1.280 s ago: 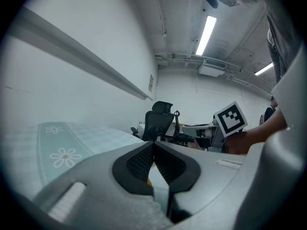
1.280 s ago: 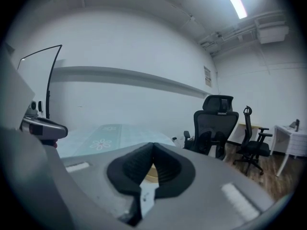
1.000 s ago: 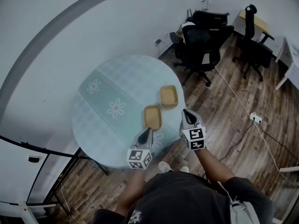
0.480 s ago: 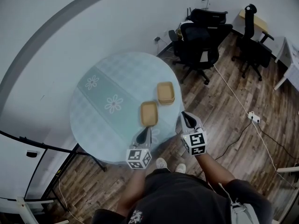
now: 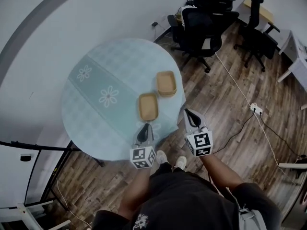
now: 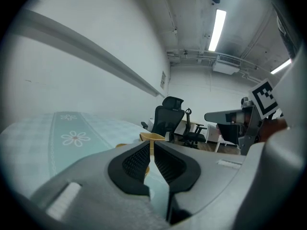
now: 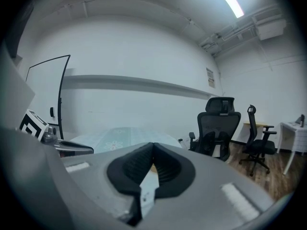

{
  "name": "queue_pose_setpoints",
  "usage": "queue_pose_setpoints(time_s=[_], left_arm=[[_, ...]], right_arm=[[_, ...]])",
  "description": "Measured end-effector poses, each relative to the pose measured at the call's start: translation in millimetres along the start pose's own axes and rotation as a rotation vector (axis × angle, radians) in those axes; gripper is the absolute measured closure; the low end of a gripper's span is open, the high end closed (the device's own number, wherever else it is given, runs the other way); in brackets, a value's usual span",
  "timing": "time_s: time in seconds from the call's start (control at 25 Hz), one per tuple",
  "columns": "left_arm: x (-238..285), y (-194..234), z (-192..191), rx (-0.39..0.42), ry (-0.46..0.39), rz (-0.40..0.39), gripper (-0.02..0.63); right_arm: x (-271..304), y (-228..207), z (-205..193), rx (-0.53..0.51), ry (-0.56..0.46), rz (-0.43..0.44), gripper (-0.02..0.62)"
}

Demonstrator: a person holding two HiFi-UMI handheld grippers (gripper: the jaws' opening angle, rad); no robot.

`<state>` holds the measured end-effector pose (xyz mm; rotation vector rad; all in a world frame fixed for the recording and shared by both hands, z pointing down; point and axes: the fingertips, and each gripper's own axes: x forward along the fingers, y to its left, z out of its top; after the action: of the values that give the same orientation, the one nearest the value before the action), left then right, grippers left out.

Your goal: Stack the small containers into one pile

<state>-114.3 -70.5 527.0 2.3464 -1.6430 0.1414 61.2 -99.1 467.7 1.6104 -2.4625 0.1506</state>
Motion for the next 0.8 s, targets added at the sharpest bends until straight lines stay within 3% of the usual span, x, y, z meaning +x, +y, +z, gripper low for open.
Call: queue_pose_setpoints(time_s=[0.08, 0.24, 0.52, 0.64, 0.8], left_arm=[[5.4, 2.8, -11.6, 0.006, 0.017, 0.008, 0.585], [12.7, 13.2, -36.2, -0.01, 0.069, 0.047, 0.392], [36.3, 31.2, -73.2, -0.038, 0.148, 0.102, 0.111], [53.7, 40.8, -86.7, -0.032, 0.197, 0.132, 0.058], [75.6, 50.5, -99.9, -0.014, 0.247, 0.17, 0.043]], right_arm=[[4.0, 1.9, -8.8, 0.006, 0.011, 0.008, 0.594], [11.0, 10.6, -23.0, 0.022, 0.023, 0.03, 0.594], [26.5, 22.9, -46.0, 0.011, 0.073, 0.064, 0.594], [34.0, 24.1, -56.7, 0.007, 0.093, 0.077, 0.594], [39.6, 20.6, -72.3, 0.01, 0.118, 0.08, 0.594]])
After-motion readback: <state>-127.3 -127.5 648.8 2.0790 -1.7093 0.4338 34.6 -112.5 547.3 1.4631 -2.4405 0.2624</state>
